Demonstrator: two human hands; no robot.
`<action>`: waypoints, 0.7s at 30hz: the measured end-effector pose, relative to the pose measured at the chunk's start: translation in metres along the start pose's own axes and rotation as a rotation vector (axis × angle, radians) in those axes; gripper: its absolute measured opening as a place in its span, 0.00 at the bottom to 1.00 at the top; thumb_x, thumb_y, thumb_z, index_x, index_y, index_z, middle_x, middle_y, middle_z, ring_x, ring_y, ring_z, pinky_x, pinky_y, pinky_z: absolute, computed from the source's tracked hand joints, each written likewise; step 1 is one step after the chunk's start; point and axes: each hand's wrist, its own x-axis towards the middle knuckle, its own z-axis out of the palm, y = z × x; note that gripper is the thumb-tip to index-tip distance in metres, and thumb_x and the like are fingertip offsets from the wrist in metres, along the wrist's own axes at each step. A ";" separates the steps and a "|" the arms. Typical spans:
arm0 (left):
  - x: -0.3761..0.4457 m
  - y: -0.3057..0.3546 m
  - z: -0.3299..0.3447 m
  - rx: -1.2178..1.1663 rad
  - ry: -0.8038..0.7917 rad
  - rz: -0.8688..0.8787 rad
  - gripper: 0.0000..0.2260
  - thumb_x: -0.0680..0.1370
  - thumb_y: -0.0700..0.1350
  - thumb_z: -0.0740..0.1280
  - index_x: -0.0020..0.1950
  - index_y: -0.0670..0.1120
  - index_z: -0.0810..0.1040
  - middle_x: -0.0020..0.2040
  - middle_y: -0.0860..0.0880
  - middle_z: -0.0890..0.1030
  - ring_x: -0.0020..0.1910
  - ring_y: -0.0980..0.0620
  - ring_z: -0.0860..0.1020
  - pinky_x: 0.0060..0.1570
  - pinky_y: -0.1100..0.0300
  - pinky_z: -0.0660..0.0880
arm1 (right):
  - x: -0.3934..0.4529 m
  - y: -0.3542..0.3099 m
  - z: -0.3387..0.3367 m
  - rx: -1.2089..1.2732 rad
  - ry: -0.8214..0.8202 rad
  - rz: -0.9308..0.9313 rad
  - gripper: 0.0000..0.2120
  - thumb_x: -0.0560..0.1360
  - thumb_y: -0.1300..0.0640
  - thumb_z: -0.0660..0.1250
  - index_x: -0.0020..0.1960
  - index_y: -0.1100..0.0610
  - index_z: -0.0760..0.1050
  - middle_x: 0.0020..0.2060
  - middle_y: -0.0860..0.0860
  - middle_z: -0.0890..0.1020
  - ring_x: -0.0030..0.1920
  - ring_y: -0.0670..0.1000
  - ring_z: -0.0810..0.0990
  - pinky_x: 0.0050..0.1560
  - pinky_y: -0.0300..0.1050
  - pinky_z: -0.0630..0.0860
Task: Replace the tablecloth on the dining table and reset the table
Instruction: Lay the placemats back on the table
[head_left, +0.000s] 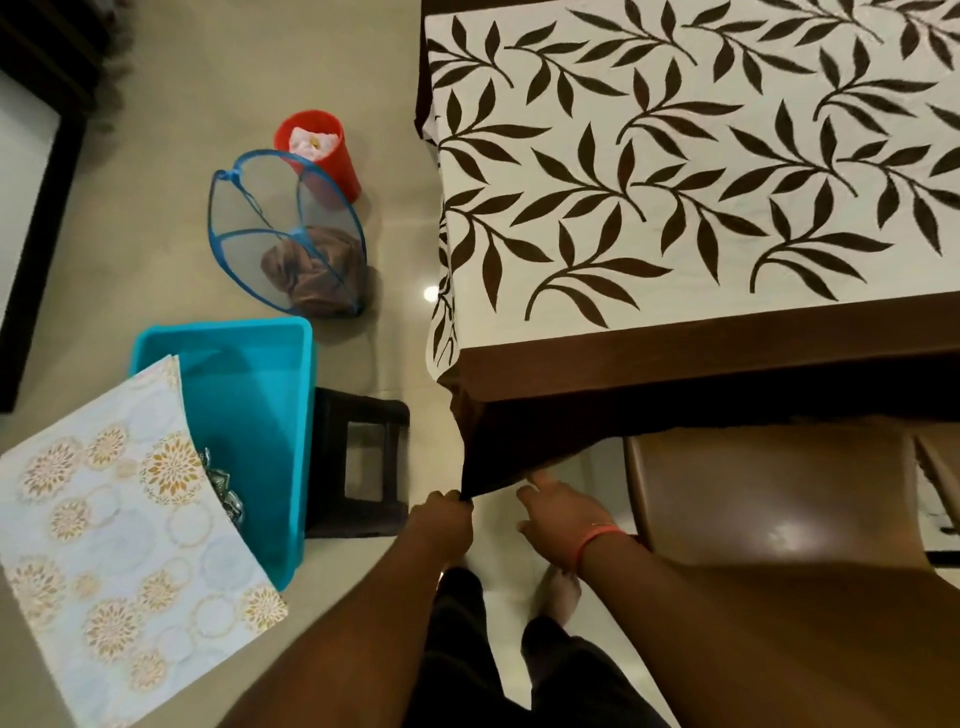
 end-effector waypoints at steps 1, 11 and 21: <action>-0.002 -0.001 0.007 0.019 -0.025 -0.001 0.19 0.80 0.43 0.60 0.71 0.46 0.69 0.67 0.44 0.73 0.65 0.42 0.72 0.63 0.46 0.73 | 0.000 -0.004 0.002 0.004 -0.002 -0.004 0.20 0.80 0.49 0.62 0.70 0.55 0.69 0.71 0.56 0.65 0.58 0.60 0.77 0.58 0.54 0.77; -0.045 -0.012 0.030 -0.039 -0.210 -0.128 0.25 0.82 0.45 0.61 0.78 0.41 0.60 0.77 0.41 0.64 0.73 0.40 0.68 0.72 0.46 0.65 | 0.003 -0.046 0.007 -0.081 -0.069 -0.107 0.23 0.81 0.51 0.61 0.74 0.55 0.64 0.76 0.56 0.59 0.65 0.61 0.73 0.62 0.56 0.75; -0.172 -0.115 -0.006 -0.430 0.416 -0.441 0.23 0.81 0.56 0.60 0.74 0.51 0.66 0.70 0.47 0.71 0.65 0.45 0.73 0.64 0.47 0.73 | 0.012 -0.142 -0.044 -0.142 0.002 -0.317 0.30 0.81 0.46 0.60 0.79 0.53 0.56 0.80 0.54 0.54 0.75 0.59 0.63 0.73 0.54 0.66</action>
